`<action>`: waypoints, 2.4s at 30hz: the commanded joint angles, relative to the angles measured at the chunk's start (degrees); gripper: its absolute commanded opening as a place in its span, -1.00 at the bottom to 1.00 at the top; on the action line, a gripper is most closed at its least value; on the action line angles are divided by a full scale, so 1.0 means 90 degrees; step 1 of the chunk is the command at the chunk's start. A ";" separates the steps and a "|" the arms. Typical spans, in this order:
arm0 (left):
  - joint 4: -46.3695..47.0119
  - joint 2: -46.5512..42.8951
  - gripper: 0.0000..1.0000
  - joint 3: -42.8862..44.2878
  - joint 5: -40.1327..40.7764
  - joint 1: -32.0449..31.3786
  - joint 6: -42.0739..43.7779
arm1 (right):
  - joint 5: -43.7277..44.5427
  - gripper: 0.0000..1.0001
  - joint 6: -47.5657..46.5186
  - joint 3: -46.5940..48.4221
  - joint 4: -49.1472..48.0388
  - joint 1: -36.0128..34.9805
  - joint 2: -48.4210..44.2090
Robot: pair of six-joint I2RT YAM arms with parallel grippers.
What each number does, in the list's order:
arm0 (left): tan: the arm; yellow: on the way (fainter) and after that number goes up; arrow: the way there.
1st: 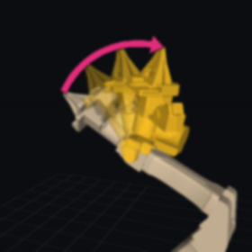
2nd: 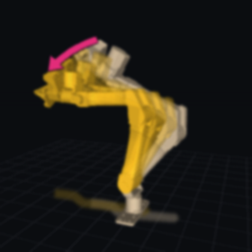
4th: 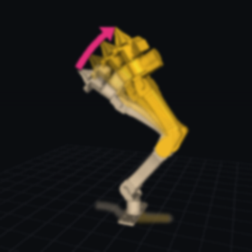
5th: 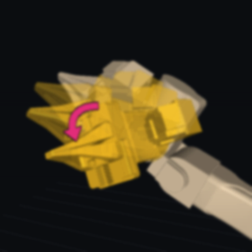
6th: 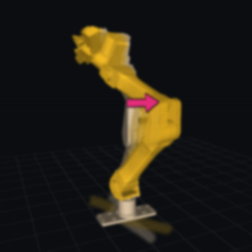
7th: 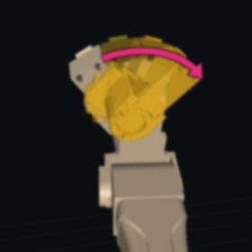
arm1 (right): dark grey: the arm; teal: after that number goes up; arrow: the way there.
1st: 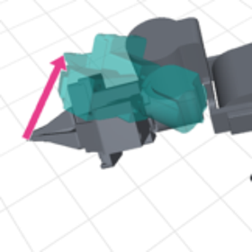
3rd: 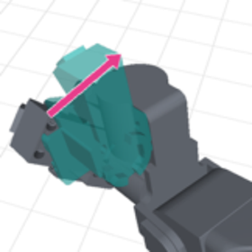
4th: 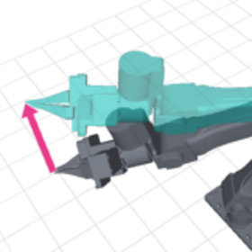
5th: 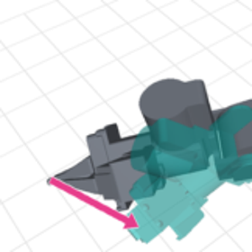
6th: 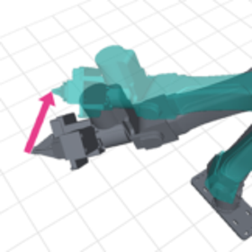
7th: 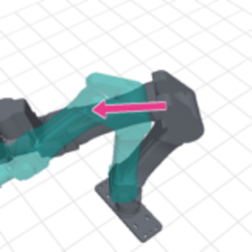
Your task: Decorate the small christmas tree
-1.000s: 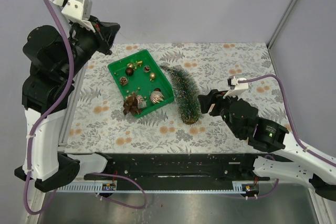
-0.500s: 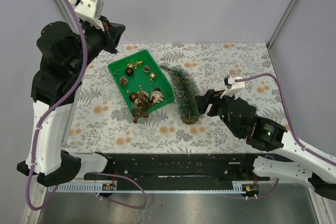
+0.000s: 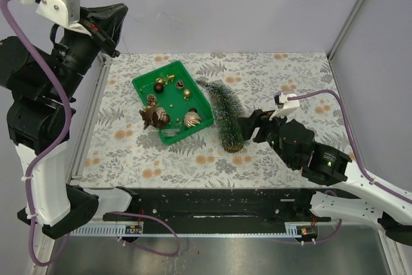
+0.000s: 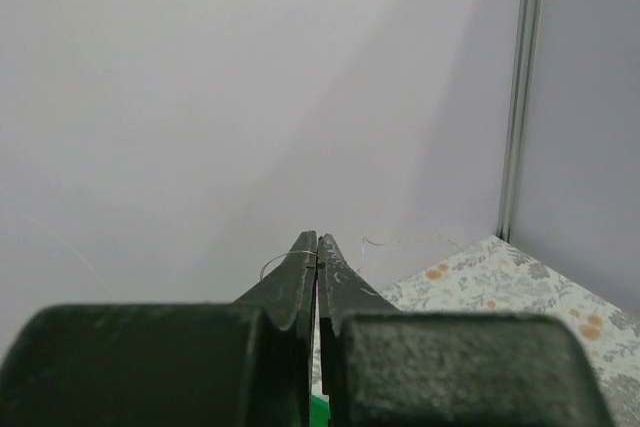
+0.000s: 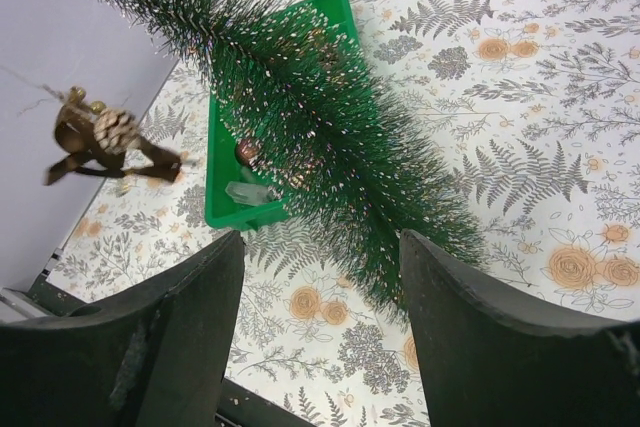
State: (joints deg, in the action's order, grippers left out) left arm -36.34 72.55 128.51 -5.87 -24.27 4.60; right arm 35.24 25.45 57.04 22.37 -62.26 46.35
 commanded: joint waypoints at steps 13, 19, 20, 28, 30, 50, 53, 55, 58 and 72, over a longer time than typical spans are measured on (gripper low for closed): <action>0.1986 -0.0024 -1.00 0.0575 -0.0461 0.0011 0.0456 | -0.0117 0.42 -0.0035 -0.0019 -0.0308 -0.0074 -0.0111; 0.2074 -0.0015 -1.00 0.0585 -0.0490 0.0011 0.0407 | -0.0283 0.43 -0.0191 0.0049 -0.0522 -0.0259 0.0132; 0.2075 -0.0015 -1.00 0.0575 -0.0510 0.0011 0.0407 | -0.0274 0.44 -0.0249 0.0117 -0.0571 -0.0337 0.0220; 0.2094 -0.0034 -1.00 0.0536 -0.0656 0.0011 0.0368 | -0.0117 0.52 -0.1001 0.0888 -0.1215 -0.1080 0.1294; 0.2094 -0.0044 -1.00 0.0536 -0.0657 0.0011 0.0348 | -0.0244 0.57 -0.1167 0.1113 -0.1410 -0.1246 0.1616; 0.1919 -0.0454 -1.00 0.0145 -0.0813 0.0011 0.0231 | -0.0549 0.92 -0.3021 0.3163 -0.3881 -0.1764 0.5063; 0.1889 -0.0522 -1.00 0.0097 -0.0842 0.0011 0.0202 | -0.0488 0.92 -0.3121 0.3379 -0.4086 -0.1628 0.5328; 0.1889 -0.0552 -1.00 0.0057 -0.0862 0.0011 0.0173 | -0.0653 0.90 -0.3014 0.3535 -0.4136 -0.1462 0.5474; 0.1850 -0.0571 -1.00 0.0008 -0.0891 0.0011 0.0143 | -0.0840 0.82 -0.2945 0.3896 -0.4107 -0.1344 0.5757; 0.1860 -0.0523 -1.00 0.0047 -0.0852 0.0011 0.0094 | -0.1328 0.08 -0.2291 0.4190 -0.3921 -0.1119 0.6452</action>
State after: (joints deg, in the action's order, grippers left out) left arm -21.15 67.59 128.07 -12.93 -24.27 6.31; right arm 24.45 3.14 92.40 -11.25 -72.97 103.53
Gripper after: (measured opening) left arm 0.020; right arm 0.615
